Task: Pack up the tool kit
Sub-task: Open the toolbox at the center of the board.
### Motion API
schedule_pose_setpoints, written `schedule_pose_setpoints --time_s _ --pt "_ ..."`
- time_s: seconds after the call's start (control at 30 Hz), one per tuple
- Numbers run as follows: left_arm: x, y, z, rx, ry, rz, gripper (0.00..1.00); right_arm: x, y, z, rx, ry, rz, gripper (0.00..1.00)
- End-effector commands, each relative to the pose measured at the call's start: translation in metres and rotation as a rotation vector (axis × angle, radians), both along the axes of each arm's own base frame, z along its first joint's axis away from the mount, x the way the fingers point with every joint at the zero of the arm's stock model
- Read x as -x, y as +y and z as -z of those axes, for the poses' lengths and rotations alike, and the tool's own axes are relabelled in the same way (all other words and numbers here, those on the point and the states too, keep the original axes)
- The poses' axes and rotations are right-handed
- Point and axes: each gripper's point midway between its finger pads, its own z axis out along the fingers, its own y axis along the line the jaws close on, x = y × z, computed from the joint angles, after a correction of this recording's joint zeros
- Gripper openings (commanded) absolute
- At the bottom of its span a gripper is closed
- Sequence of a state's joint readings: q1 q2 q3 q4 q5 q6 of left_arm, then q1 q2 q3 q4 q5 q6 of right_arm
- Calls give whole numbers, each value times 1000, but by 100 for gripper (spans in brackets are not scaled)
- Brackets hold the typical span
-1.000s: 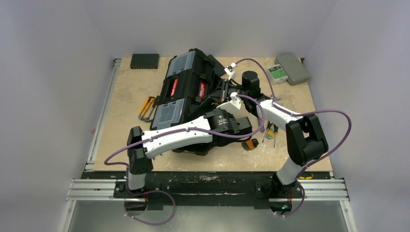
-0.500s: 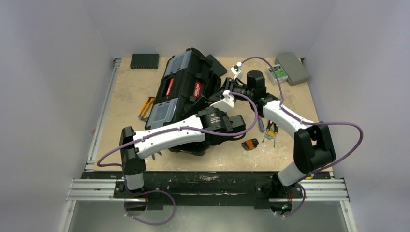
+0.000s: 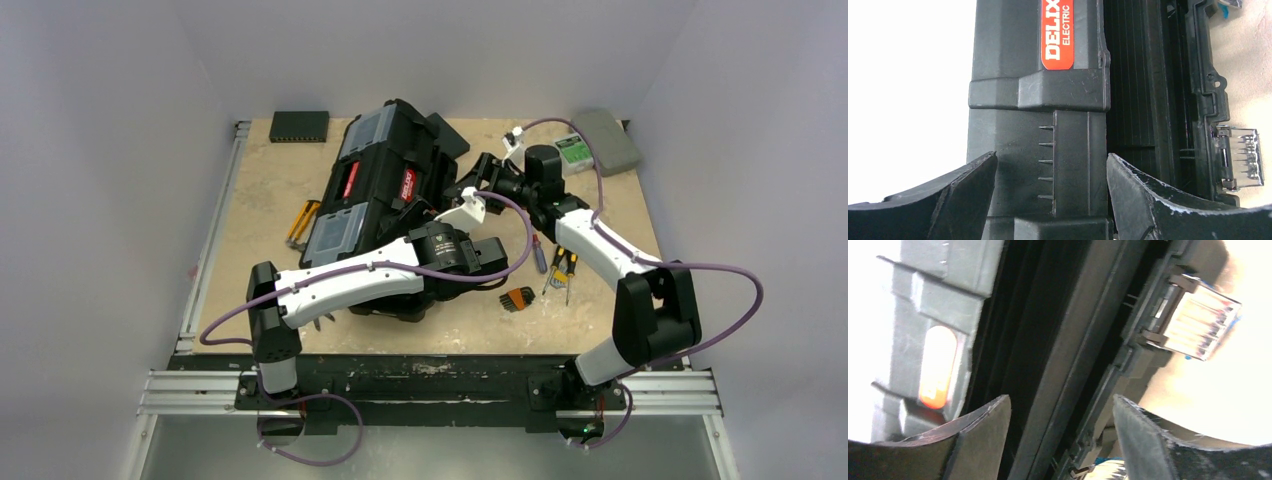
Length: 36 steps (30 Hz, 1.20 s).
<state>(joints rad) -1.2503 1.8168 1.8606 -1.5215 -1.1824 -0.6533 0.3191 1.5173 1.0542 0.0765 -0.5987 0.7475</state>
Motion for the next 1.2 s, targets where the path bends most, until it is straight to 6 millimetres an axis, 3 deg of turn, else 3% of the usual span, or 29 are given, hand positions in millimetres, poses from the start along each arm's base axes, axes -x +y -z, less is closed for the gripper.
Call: schedule_pose_setpoints --time_s 0.0,0.1,0.13,0.4,0.57,0.87,0.97,1.17 --pt "-1 33 -34 -84 -54 -8 77 -11 -19 13 76 16 117 79" --pt "-1 32 -34 -83 -53 -6 76 -14 -24 23 106 29 140 98" --pt "-1 32 -34 -82 -52 -5 76 -15 -26 27 121 37 154 99" --pt "-1 28 -32 -73 -42 1 76 -10 -32 48 175 67 206 99" --pt "-2 26 -30 -70 -37 4 75 0 -18 64 191 91 161 99" --pt "-3 23 -30 -65 -34 11 74 -3 3 77 204 104 114 95" --pt "-3 22 -30 -58 -35 13 74 -5 11 89 231 125 109 95" --pt "-4 23 -31 -59 -36 10 74 0 7 123 293 206 131 89"
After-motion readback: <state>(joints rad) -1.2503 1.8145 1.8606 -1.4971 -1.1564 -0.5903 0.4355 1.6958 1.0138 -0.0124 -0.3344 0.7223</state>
